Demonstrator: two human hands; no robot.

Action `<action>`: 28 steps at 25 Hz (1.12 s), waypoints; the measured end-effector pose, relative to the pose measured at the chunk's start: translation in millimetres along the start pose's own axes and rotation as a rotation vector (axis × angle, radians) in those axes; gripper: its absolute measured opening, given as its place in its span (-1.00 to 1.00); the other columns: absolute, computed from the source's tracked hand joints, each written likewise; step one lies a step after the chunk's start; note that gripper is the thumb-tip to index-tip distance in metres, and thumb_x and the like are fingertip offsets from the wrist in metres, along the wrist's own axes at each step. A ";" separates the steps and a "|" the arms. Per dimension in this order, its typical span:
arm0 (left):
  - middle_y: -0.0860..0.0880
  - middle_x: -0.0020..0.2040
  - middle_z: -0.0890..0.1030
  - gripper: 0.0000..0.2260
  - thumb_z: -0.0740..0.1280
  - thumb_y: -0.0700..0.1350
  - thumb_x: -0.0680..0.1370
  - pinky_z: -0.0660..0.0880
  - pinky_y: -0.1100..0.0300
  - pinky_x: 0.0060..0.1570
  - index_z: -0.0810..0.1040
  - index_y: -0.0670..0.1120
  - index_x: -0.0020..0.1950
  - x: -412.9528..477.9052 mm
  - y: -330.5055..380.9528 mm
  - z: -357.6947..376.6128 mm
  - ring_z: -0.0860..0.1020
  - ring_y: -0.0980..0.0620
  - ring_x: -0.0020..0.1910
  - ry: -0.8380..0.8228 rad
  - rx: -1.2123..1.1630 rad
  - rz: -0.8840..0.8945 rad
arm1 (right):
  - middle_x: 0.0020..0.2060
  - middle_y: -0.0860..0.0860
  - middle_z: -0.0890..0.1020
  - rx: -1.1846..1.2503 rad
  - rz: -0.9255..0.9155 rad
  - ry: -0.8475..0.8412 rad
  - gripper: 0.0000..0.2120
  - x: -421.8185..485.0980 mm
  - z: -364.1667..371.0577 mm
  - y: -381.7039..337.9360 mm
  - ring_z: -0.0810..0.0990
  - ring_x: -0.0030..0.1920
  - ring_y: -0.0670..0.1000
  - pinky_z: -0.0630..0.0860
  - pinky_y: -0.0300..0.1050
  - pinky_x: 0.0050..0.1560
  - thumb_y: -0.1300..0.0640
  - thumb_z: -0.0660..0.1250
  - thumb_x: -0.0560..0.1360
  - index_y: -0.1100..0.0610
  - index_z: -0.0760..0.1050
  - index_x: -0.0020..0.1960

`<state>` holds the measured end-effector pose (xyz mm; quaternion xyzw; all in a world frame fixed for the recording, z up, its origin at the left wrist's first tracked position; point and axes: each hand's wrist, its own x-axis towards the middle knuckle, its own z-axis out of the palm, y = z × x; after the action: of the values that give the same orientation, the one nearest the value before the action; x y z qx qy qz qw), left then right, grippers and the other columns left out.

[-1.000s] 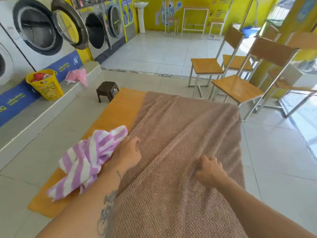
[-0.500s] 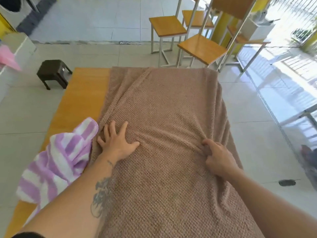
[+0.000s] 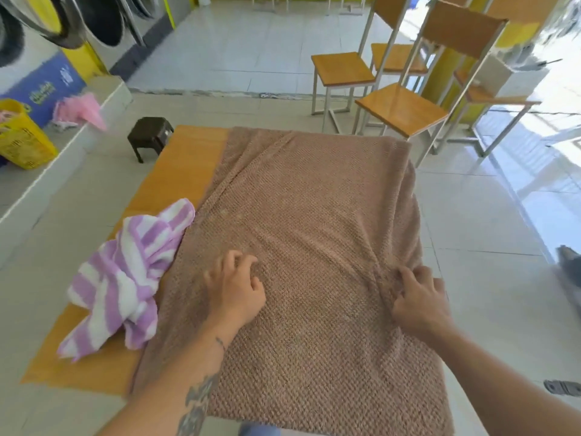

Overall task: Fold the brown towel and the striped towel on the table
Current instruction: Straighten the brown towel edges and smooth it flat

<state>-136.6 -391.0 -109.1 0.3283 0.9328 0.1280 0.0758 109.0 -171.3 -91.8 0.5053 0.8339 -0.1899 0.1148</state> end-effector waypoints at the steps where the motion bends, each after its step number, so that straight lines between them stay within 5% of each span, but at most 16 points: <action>1: 0.00 0.37 0.27 -0.62 0.25 0.01 0.53 0.14 -0.16 0.39 0.40 0.14 0.35 -21.9 5.8 1.6 0.19 -0.06 0.42 -0.053 0.026 -0.087 | 0.45 0.10 0.19 -0.017 -0.021 0.005 -0.36 -2.5 0.9 6.4 0.21 0.35 0.22 0.32 0.16 0.38 0.10 0.16 0.48 0.01 0.12 0.55; 5: -0.01 0.49 0.15 -0.55 0.19 0.03 0.58 0.11 -0.17 0.44 0.28 0.14 0.48 -104.9 22.7 3.9 0.11 -0.10 0.48 -0.141 -0.027 -0.321 | 0.30 0.16 0.29 -0.035 -0.153 0.031 -0.51 -16.2 3.3 34.0 0.30 0.24 0.25 0.43 0.20 0.24 0.15 0.20 0.47 0.12 0.31 0.39; 10: 0.00 0.13 0.37 -0.80 0.22 -0.12 0.53 0.43 -0.06 0.21 0.50 0.03 0.13 -165.9 41.7 -1.1 0.40 -0.06 0.16 -0.158 -0.160 -0.349 | 0.29 0.18 0.34 -0.095 -0.223 -0.060 -0.54 -46.7 -8.5 43.1 0.37 0.24 0.26 0.47 0.17 0.20 0.10 0.29 0.44 0.12 0.35 0.33; 15: 0.08 0.12 0.34 -0.76 0.36 -0.01 0.53 0.38 0.02 0.22 0.48 0.13 0.18 -195.7 68.0 12.7 0.32 0.03 0.16 -0.237 -0.150 -0.164 | 0.28 0.15 0.33 -0.083 -0.342 -0.108 -0.49 -96.3 11.4 36.7 0.32 0.29 0.24 0.48 0.20 0.21 0.07 0.27 0.39 0.04 0.30 0.33; 18: 0.10 0.04 0.34 -0.86 0.42 0.04 0.49 0.32 0.05 0.16 0.49 0.17 -0.03 -198.8 67.6 19.8 0.28 0.03 0.09 -0.201 -0.057 -0.095 | 0.19 0.13 0.38 -0.085 -0.345 -0.084 -0.54 -114.6 35.1 45.4 0.34 0.27 0.21 0.49 0.13 0.19 0.12 0.27 0.40 0.03 0.31 0.30; 24: 0.05 -0.07 0.42 -0.88 0.33 -0.05 0.56 0.36 -0.01 0.07 0.44 0.09 -0.16 -203.7 62.4 26.1 0.39 -0.02 0.01 -0.132 0.024 -0.002 | -0.11 0.04 0.57 0.064 -0.463 0.034 -0.82 -126.2 38.7 48.0 0.53 -0.15 0.08 0.49 -0.02 -0.19 0.28 0.31 0.39 0.10 0.45 -0.03; 28: 0.05 -0.13 0.39 -0.86 0.31 -0.16 0.53 0.31 0.07 -0.10 0.41 0.04 -0.17 -226.6 42.1 28.1 0.41 -0.02 -0.07 -0.032 -0.058 -0.043 | -0.01 0.03 0.60 0.155 -0.500 0.035 -0.73 -139.8 43.3 64.9 0.59 -0.05 0.08 0.61 0.09 -0.04 0.28 0.25 0.43 0.05 0.54 0.07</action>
<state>70.0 -497.2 -110.8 0.3079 0.9342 0.1481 0.1030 231.2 -274.7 -90.3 0.2941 0.9178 -0.2666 0.0107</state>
